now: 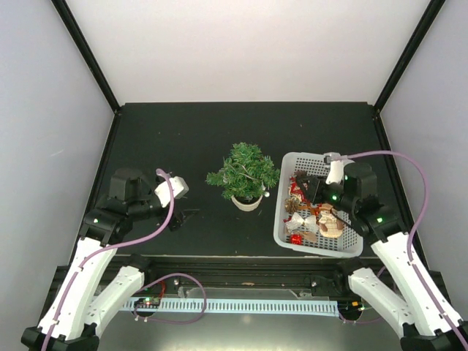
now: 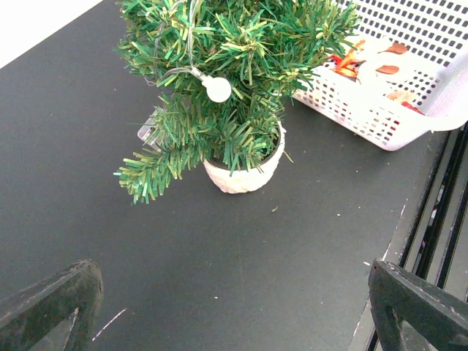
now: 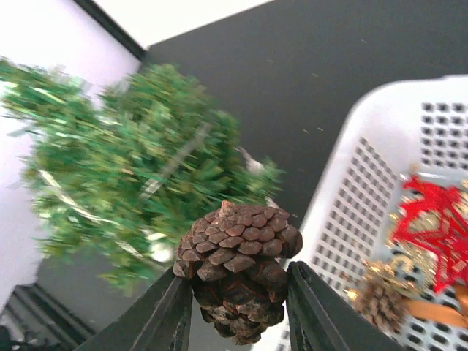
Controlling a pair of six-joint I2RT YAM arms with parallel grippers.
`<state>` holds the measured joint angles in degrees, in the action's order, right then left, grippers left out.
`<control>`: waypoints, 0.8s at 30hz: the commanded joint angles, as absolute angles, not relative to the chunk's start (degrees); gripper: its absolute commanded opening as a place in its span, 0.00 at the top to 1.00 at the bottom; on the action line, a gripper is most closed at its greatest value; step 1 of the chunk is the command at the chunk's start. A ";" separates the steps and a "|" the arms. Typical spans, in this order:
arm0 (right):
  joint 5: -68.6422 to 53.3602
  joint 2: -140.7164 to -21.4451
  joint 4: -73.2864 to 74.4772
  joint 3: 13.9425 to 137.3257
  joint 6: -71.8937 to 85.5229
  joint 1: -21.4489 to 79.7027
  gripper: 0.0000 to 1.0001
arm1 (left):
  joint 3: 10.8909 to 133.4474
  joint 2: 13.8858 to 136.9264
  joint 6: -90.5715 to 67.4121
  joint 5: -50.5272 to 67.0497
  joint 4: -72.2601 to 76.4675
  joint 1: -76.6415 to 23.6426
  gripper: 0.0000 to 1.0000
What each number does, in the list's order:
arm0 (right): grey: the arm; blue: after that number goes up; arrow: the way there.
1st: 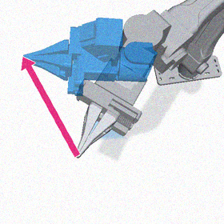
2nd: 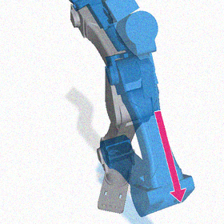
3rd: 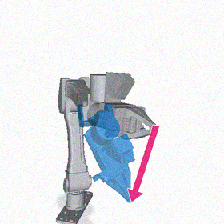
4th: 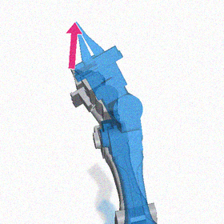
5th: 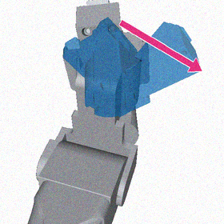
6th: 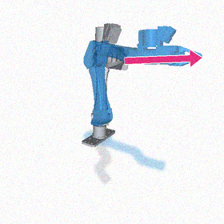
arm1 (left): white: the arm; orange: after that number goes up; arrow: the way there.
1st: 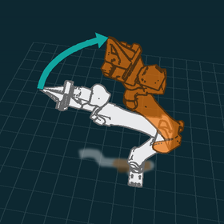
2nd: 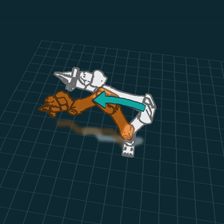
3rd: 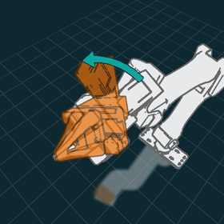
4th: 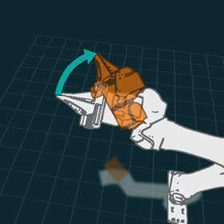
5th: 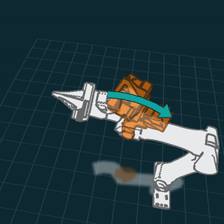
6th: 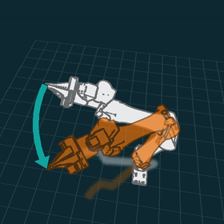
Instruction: Decorate the small christmas tree
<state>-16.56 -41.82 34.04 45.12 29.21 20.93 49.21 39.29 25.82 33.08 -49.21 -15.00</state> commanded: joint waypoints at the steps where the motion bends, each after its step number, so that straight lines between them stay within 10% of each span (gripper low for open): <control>1: -24.57 -45.65 32.04 51.17 26.79 21.35 0.62 | 48.75 38.33 25.04 34.31 -47.99 -14.41 0.01; 24: -22.41 -61.16 28.96 64.78 27.87 34.76 0.62 | 48.20 38.10 24.60 34.16 -47.65 -13.19 0.01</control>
